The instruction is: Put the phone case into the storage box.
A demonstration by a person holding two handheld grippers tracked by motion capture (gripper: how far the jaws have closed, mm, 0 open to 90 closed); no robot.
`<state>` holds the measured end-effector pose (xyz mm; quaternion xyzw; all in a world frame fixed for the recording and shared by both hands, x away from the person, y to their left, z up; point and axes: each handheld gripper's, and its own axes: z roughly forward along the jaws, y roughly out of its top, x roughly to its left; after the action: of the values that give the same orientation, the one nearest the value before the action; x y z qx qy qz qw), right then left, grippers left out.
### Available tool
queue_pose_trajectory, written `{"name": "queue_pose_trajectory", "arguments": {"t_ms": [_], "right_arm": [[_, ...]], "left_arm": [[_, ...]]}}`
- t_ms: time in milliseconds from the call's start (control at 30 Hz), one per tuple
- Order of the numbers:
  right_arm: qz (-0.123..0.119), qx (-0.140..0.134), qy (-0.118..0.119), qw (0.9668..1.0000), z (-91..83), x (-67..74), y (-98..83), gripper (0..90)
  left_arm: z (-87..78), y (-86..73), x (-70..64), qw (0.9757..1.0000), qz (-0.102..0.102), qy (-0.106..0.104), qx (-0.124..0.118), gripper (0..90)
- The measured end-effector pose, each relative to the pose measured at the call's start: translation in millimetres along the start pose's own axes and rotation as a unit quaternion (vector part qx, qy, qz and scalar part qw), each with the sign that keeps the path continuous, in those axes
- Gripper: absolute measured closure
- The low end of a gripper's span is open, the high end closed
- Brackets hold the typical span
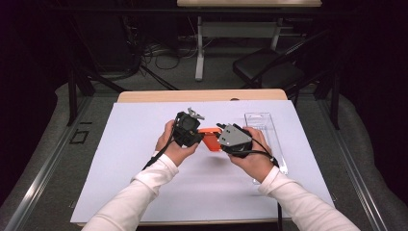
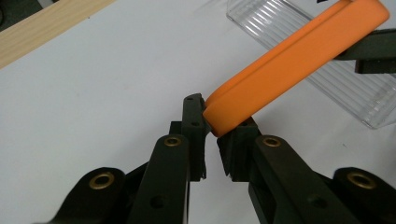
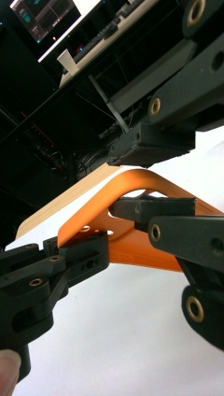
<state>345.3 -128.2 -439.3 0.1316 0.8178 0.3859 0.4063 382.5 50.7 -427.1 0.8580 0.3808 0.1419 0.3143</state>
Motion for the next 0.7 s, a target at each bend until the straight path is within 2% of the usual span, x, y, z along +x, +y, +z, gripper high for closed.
{"name": "queue_pose_trajectory", "arguments": {"t_ms": [133,433,700], "right_arm": [[-0.007,0.003,-0.001,1.0,-0.4,1.3,1.7,74.9],[-0.042,0.009,-0.015,0.999,-1.1,5.0,4.0,77.9],[-0.054,0.014,-0.025,0.9981,-1.4,6.1,4.4,78.7]], "left_arm": [[-0.5,-0.2,0.5,1.0,-0.004,0.001,0.001,80.9],[-0.3,0.2,0.0,1.0,-0.005,0.003,0.004,80.9],[-0.3,1.2,-1.1,0.9999,-0.012,0.003,0.005,80.8]]}}
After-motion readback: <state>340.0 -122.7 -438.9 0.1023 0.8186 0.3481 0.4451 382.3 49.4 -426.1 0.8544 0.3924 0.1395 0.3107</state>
